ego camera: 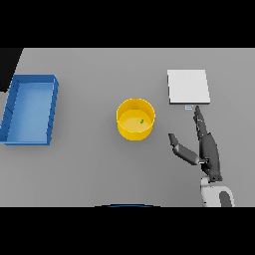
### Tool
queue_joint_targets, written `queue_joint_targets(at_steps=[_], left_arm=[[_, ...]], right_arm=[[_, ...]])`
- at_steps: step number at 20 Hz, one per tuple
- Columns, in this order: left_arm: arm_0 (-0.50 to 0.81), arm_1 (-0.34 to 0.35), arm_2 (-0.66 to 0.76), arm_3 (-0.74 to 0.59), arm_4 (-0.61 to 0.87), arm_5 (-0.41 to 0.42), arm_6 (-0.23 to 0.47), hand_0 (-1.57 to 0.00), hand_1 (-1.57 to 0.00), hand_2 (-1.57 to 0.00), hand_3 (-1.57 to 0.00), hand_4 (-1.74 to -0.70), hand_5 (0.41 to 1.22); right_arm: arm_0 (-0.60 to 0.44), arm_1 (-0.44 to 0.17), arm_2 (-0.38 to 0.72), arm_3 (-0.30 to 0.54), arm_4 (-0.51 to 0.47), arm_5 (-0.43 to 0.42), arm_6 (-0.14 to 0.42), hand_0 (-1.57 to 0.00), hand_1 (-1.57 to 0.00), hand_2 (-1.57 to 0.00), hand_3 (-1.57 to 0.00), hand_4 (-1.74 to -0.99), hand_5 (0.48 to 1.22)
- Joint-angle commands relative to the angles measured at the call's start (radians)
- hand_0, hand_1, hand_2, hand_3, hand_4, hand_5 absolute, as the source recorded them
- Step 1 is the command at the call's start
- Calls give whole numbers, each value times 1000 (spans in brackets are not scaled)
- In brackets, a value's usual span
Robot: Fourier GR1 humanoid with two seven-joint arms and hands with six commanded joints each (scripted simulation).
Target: Pick up the red beaker and tilt it to pour out 1 green nut into yellow bowl. Pick up the yellow bowl and place it on the metallic measuring scale.
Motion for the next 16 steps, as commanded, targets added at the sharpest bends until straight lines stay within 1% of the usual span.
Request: queue_joint_targets(at_steps=[1, 2, 3, 4, 5, 6, 7, 8, 10, 11, 12, 13, 14, 16], left_arm=[[31, 20, 32, -6, 40, 28, 17, -1571, -1571, -1565, -1410, -1737, 1221], [73, 50, 70, -22, 94, 56, 9, -1571, -1571, -1566, -1426, -1738, 1221], [117, 78, 101, -57, 143, 75, 35, -1571, -1571, -1567, -1428, -1739, 1221], [169, 103, 119, -100, 180, 99, 87, -1571, -1571, -1568, -1414, -1739, 1221], [225, 119, 142, -148, 220, 147, 127, -1571, -1571, -1569, -1415, -1739, 1221], [286, 135, 170, -195, 270, 186, 159, -1571, -1571, -1569, -1432, -1740, 1221], [342, 150, 189, -250, 308, 229, 189, -1571, -1571, -1569, -1446, -1740, 1221], [400, 167, 198, -308, 338, 258, 233, -1571, -1571, -1570, -1445, -1740, 1221], [527, 192, 218, -422, 402, 331, 316, -1571, -1571, -1570, -1458, -1740, 1221], [579, 201, 218, -473, 422, 359, 360, -1571, -1571, -1570, -1457, -1741, 1221], [640, 211, 221, -525, 444, 397, 391, -1571, -1571, -1570, -1452, -1741, 1221], [688, 217, 218, -571, 455, 436, 423, -1571, -1571, -1571, -1450, -1741, 1221], [740, 227, 218, -610, 471, 464, 419, -1571, -1571, -1571, -1450, -1741, 1221], [818, 232, 208, -671, 493, 509, 443, -1571, -1571, -1571, -1449, -1741, 1221]], right_arm=[[-12, -3, -7, 10, -11, 4, -10, 1, 1, 1, 1, -1220, 587], [-10, -8, -8, 12, -10, 7, -20, 1, 1, 1, 1, -1222, 586], [-9, -13, -10, 12, -12, 8, -26, 1, 1, 1, 1, -1226, 587], [-9, -21, -6, 4, -3, 11, -22, 1, 1, 1, 1, -1223, 591], [-9, -24, -6, 2, -6, 15, -21, 1, 1, 1, 1, -1217, 595], [-2, -19, 1, 12, -2, 16, -33, 1, 1, 1, 1, -1217, 599], [-9, -19, 5, 0, 8, 10, -15, 1, 1, 1, 1, -1212, 604], [-21, -24, -2, 11, 11, 5, 3, 1, 1, 1, 1, -1212, 610], [-11, -37, 6, 4, 21, 16, -4, 1, 1, 1, 1, -1210, 631], [-21, -37, 7, 9, 23, 16, 3, 1, 1, 1, 1, -1212, 641], [-9, -37, 12, 6, 26, 18, -16, 1, 1, 1, 1, -1210, 649], [-5, -37, 13, 5, 30, 16, -13, 1, 1, 1, 1, -1206, 653], [-4, -35, 19, 6, 39, 13, -16, 1, 1, 1, 1, -1206, 657], [-5, -31, 22, 4, 42, 11, -11, 1, 1, 1, 1, -1215, 664]])
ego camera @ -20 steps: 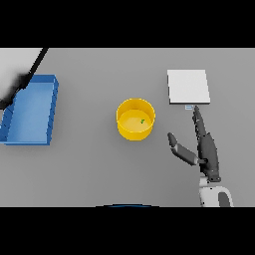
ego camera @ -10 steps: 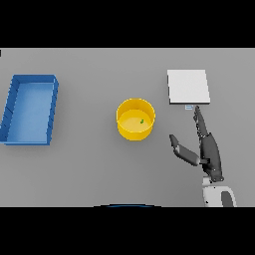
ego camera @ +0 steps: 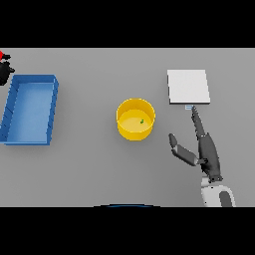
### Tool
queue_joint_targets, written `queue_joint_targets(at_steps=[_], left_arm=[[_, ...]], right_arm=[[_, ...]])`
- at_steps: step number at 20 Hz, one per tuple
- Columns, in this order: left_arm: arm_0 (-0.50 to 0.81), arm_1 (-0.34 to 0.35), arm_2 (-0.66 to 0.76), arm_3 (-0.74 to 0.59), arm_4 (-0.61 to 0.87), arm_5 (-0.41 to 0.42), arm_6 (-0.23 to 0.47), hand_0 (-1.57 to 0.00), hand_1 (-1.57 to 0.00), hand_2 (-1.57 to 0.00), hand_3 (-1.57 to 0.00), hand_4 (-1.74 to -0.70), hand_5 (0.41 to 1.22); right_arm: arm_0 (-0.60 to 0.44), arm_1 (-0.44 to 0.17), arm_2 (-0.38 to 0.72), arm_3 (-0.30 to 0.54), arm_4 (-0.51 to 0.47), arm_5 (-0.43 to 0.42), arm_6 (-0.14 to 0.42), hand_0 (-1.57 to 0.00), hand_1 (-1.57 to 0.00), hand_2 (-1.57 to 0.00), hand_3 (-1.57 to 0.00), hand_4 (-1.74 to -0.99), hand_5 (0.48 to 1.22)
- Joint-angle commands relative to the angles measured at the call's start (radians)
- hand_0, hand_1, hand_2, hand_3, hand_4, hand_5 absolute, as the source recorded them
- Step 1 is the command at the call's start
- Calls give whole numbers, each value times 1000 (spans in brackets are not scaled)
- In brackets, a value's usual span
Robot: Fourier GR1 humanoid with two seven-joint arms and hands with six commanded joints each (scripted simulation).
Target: Pick up the red beaker and tilt it to pour out 1 green nut into yellow bowl. Pick up the yellow bowl and place it on the metallic measuring scale.
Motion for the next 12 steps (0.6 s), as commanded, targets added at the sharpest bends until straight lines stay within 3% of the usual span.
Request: queue_joint_targets(at_steps=[1, 6, 8, 10, 11, 12], left_arm=[[30, 2, -3, -19, 8, 19, 9, -1571, -1571, -1571, -1449, -1741, 1221], [126, -5, -33, -77, 34, 103, 38, -1571, -1571, -1571, -1521, -1741, 1199], [134, -1, -45, -78, 44, 114, 47, -1571, -1571, -1571, -1539, -1741, 1117], [133, 11, -69, -55, 58, 117, 48, -1571, -1571, -1571, -1551, -1741, 967], [138, 19, -89, -66, 66, 108, 47, -1571, -1571, -1571, -1555, -1667, 908], [142, 32, -109, -71, 79, 81, 48, -1571, -1571, -1571, -1503, -1530, 865]], right_arm=[[-9, 4, -1, 3, -3, -1, 13, 1, 1, 1, 1, -1217, 664], [-10, -8, -4, -2, -7, 7, 5, 1, 1, 1, 1, -1216, 667], [-2, -9, -2, -3, 1, 3, -1, 1, 1, 1, 1, -1207, 665], [12, -7, -3, -10, -5, 2, -12, 1, 1, 1, 1, -1205, 664], [9, -9, -4, -3, -5, 5, -15, 1, 1, 1, 1, -1202, 667], [-3, -8, -3, -3, 0, 0, 1, 1, 1, 1, 1, -1197, 664]])
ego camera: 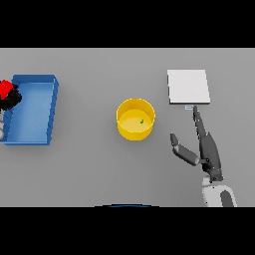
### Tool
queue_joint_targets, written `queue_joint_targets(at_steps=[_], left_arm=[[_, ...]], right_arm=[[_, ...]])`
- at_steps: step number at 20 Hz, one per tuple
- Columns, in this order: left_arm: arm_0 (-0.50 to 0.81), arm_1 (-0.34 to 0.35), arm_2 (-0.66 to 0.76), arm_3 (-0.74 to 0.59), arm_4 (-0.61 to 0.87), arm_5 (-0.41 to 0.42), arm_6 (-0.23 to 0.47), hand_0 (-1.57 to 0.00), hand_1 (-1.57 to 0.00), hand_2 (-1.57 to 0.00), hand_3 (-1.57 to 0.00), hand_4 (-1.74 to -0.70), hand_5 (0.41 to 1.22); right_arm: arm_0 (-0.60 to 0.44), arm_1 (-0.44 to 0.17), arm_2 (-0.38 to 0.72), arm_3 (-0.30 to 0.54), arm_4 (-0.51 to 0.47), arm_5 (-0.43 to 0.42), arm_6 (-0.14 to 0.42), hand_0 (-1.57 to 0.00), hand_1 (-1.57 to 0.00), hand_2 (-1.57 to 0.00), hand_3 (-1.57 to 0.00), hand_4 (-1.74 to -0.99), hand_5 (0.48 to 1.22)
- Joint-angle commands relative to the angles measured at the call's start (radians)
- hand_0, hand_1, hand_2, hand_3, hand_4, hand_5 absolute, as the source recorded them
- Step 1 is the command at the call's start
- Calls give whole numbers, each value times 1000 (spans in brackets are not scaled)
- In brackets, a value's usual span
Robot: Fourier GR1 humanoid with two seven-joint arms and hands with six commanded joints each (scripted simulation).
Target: Pick up the red beaker and tilt it to pour out 1 green nut into yellow bowl. Pick up the yellow bowl and place it on the metallic measuring scale.
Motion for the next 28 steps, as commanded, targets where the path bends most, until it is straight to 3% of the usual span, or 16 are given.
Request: queue_joint_targets(at_steps=[1, 2, 3, 5, 7, 10, 13, 18, 21, 24, 27, 28], left_arm=[[1, 3, -3, -7, 1, -24, 0, -1564, -1449, -1432, -1362, -1374, 830], [8, 18, -7, -40, 33, -74, -2, -1457, -1180, -1187, -1129, -1229, 803], [20, 40, -2, -55, 69, -128, 1, -1166, -944, -959, -903, -1120, 778], [25, 62, -9, -86, 101, -189, -1, -746, -604, -613, -577, -968, 740], [17, 80, -24, -93, 131, -223, 0, -477, -386, -392, -369, -878, 710], [10, 77, -23, -89, 151, -235, 0, -244, -197, -200, -189, -815, 684], [11, 72, -12, -80, 154, -224, -35, -124, -100, -102, -96, -791, 674], [-19, 46, 8, -45, 148, -193, -91, -40, -32, -33, -31, -781, 674], [-20, 32, 3, -53, 154, -189, -78, -20, -16, -16, -15, -779, 693], [-5, 46, 10, -61, 164, -192, -86, -10, -8, -8, -7, -790, 707], [-10, 35, 4, -61, 163, -192, -83, -5, -3, -4, -3, -795, 709], [-7, 33, -3, -68, 158, -188, -79, -3, -3, -3, -2, -795, 708]], right_arm=[[3, 1, 0, 0, -4, 2, -1, 1, 1, 1, 1, -1192, 663], [7, 5, -1, -1, -9, 2, -8, 1, 1, 1, 1, -1188, 663], [18, 13, 9, -4, 0, -2, -19, 1, 1, 1, 1, -1187, 664], [28, 3, 8, -22, 7, -4, -19, 1, 1, 1, 1, -1181, 665], [34, 5, 14, -15, 14, -5, -18, 1, 1, 1, 1, -1184, 667], [32, 6, 13, -20, 10, -3, -10, 1, 1, 1, 1, -1187, 666], [15, 14, 20, -15, 23, -7, 29, 1, 1, 1, 1, -1193, 660], [-9, -17, 45, -19, 76, 5, 40, 1, 1, 1, 1, -1175, 677], [-71, -74, 73, -9, 112, 66, 31, 1, 1, 1, 1, -1202, 709], [-176, -137, 102, 10, 157, 137, 95, 1, 1, 1, 1, -1255, 700], [-267, -211, 165, 46, 280, 186, 130, 1, 1, 1, 1, -1282, 677], [-295, -244, 190, 44, 316, 207, 109, 1, 1, 1, 1, -1279, 671]])
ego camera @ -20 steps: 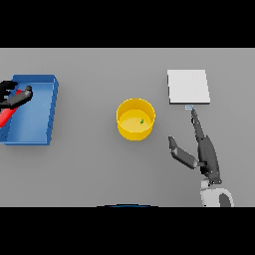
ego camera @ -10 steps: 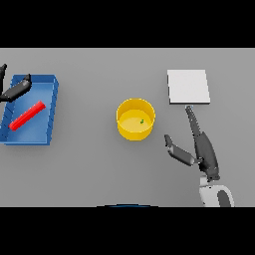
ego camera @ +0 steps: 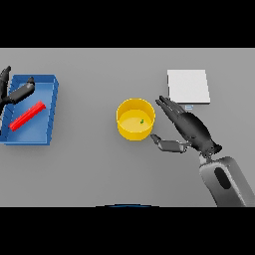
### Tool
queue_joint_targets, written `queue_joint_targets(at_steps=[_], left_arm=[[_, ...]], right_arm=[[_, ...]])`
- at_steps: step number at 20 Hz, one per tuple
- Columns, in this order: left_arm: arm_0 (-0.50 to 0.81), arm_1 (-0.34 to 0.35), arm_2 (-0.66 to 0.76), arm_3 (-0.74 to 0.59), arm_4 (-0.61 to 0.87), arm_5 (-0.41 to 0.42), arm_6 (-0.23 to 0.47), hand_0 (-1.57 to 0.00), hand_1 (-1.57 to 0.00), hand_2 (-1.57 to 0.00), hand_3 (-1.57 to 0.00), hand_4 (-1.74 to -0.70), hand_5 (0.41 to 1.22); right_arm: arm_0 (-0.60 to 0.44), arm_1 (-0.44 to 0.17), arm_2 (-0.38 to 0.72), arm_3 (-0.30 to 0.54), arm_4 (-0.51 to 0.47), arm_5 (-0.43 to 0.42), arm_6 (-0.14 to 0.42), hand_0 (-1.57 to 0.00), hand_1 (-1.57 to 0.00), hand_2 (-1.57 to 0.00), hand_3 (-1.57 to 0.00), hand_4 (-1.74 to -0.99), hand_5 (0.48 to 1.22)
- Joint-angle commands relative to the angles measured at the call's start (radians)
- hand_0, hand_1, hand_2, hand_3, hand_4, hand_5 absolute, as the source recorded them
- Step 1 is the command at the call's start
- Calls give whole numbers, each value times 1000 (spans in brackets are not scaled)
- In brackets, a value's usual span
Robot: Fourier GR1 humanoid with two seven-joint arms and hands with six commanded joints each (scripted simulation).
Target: Pick up the red beaker and tilt it to pour out 1 green nut into yellow bowl. Pick up the yellow bowl and place it on the metallic measuring scale.
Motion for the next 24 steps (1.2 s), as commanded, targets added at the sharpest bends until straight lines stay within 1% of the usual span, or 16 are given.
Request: queue_joint_targets(at_steps=[1, 2, 4, 5, 6, 8, 10, 13, 14, 16, 17, 18, 19, 20, 22, 24], left_arm=[[-1, -2, -3, 1, -1, -1, 2, -3, -2, -2, -2, -795, 708], [1, 2, -1, 2, -1, 0, 4, -2, -1, -1, -1, -793, 712], [-5, 7, 4, 9, 1, -6, -1, -1, 0, 0, 0, -794, 719], [-6, 3, 3, 4, 1, -3, -1, 0, 0, 0, 0, -795, 721], [-3, -8, 0, 14, 1, -3, -16, 0, 0, 0, 0, -797, 722], [-8, 5, -4, -4, -3, -7, -1, 0, 0, 0, 0, -798, 723], [-9, 4, -7, -8, -2, -7, 12, 1, 1, 1, 1, -799, 720], [-25, 1, -1, 23, -6, -15, -7, 1, 1, 1, 1, -796, 716], [-9, 6, 0, 13, -1, -13, -18, 1, 1, 1, 1, -794, 717], [-10, 13, 8, 19, 5, -18, -18, 1, 1, 1, 1, -794, 723], [-8, 10, 5, 14, 3, -15, -23, 1, 1, 1, 1, -795, 725], [-14, -2, -4, 22, -2, -20, -22, 1, 1, 1, 1, -795, 729], [-15, 2, -2, 19, -1, -19, -19, 1, 1, 1, 1, -795, 732], [-13, 7, 1, 22, -4, -14, -21, 1, 1, 1, 1, -796, 733], [-13, 8, 6, 28, 5, -24, -25, 1, 1, 1, 1, -797, 734], [2, 11, 7, 22, 6, -18, -31, 1, 1, 1, 1, -798, 735]], right_arm=[[-32, -17, 23, 16, 33, 18, 0, 1, 1, 1, 1, -1278, 669], [-66, -44, 41, 33, 59, 44, -4, 1, 1, 1, 1, -1276, 668], [-126, -60, 81, 62, 94, 84, -24, 1, 1, 1, 1, -1270, 664], [-137, -63, 99, 81, 108, 93, -41, 1, 1, 1, 1, -1269, 662], [-166, -65, 109, 91, 111, 115, -41, 1, 1, 1, 1, -1271, 658], [-215, -59, 130, 140, 123, 137, -46, 1, 1, 1, 1, -1274, 656], [-267, -66, 157, 183, 139, 170, -73, 1, 1, 1, 1, -1276, 670], [-326, -58, 194, 245, 152, 211, -100, 1, 1, 1, 1, -1261, 685], [-335, -54, 205, 261, 153, 222, -111, 1, 1, 1, 1, -1255, 686], [-359, -42, 222, 306, 164, 234, -112, 1, 1, 1, 1, -1246, 686], [-380, -43, 220, 321, 158, 249, -116, 1, 1, 1, 1, -1244, 685], [-383, -29, 233, 340, 165, 248, -111, 1, 1, 1, 1, -1243, 682], [-391, -24, 243, 354, 168, 255, -122, 1, 1, 1, 1, -1250, 681], [-411, -10, 248, 371, 168, 270, -110, 1, 1, 1, 1, -1260, 679], [-424, -6, 267, 408, 178, 284, -120, 1, 1, 1, 1, -1281, 674], [-429, -14, 275, 419, 184, 300, -119, 1, 1, 1, 1, -1295, 671]])
